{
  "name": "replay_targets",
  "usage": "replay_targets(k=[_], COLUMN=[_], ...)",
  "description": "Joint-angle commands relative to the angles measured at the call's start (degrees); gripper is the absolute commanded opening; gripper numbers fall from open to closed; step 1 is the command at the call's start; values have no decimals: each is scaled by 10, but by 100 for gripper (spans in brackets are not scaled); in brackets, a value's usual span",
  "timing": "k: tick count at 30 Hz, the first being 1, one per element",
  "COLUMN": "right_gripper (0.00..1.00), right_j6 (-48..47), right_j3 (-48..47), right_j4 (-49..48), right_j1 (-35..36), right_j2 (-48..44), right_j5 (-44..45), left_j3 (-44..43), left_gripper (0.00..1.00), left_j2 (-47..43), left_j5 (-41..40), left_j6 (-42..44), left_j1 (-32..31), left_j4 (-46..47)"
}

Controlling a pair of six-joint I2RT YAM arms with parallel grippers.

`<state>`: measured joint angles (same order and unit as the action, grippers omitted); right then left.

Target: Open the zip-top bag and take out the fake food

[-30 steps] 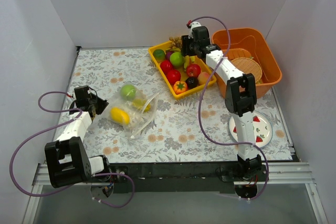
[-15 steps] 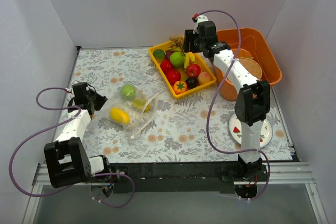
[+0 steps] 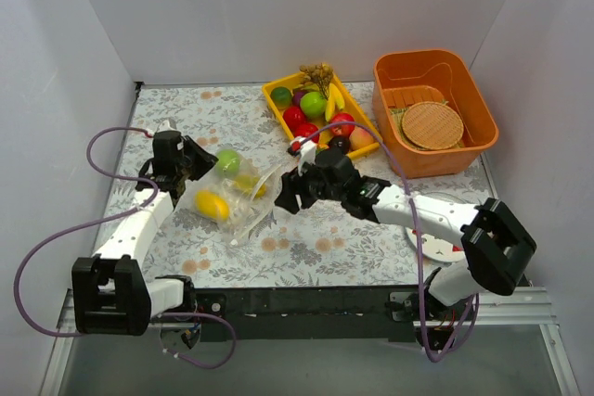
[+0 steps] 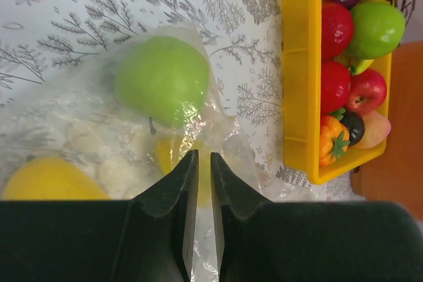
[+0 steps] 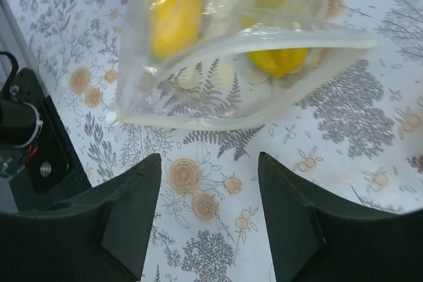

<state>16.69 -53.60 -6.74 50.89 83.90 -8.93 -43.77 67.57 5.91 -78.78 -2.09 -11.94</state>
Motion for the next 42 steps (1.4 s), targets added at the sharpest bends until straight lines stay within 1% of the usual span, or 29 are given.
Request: replay_targets(k=[1, 2, 4, 7, 9, 12, 16, 18, 21, 23, 26, 28, 32, 42], right_gripper=[68, 68, 70, 70, 69, 69, 71, 72, 73, 73, 74, 75, 78, 77], right_j6=[-60, -81, -95, -115, -125, -137, -155, -165, -165, -184, -188, -196, -206, -209], right_j3=[4, -2, -3, -30, -61, -102, -140, -156, -175, -184, -185, -189, -200, -221], right_j4=[-163, -172, -198, -202, -195, -186, -170, -163, -152, -140, -140, -136, -121, -122], right_j1=[30, 31, 34, 35, 35, 39, 48, 54, 56, 57, 61, 65, 68, 75], right_j2=[32, 56, 79, 125, 160, 201, 237, 254, 280, 296, 302, 309, 320, 349], right_j5=[12, 8, 15, 15, 11, 21, 63, 79, 84, 82, 82, 103, 114, 133], left_j3=[-33, -42, -65, -94, -105, -113, -122, -121, -113, -110, -102, -98, -91, -73], left_gripper=[13, 13, 13, 13, 12, 12, 12, 11, 11, 10, 8, 8, 7, 5], left_j2=[54, 83, 107, 160, 196, 226, 258, 265, 274, 282, 284, 288, 293, 293], left_j5=[4, 14, 30, 54, 74, 88, 116, 118, 125, 128, 128, 131, 136, 156], left_j6=[-13, -15, -16, -4, 0, 11, 28, 34, 36, 40, 43, 45, 51, 49], left_j1=[-33, -34, -37, -41, -43, -49, -55, -58, -59, -59, -59, -59, -59, -59], left_j4=[12, 14, 18, 27, 25, 36, 34, 33, 32, 29, 29, 28, 23, 32])
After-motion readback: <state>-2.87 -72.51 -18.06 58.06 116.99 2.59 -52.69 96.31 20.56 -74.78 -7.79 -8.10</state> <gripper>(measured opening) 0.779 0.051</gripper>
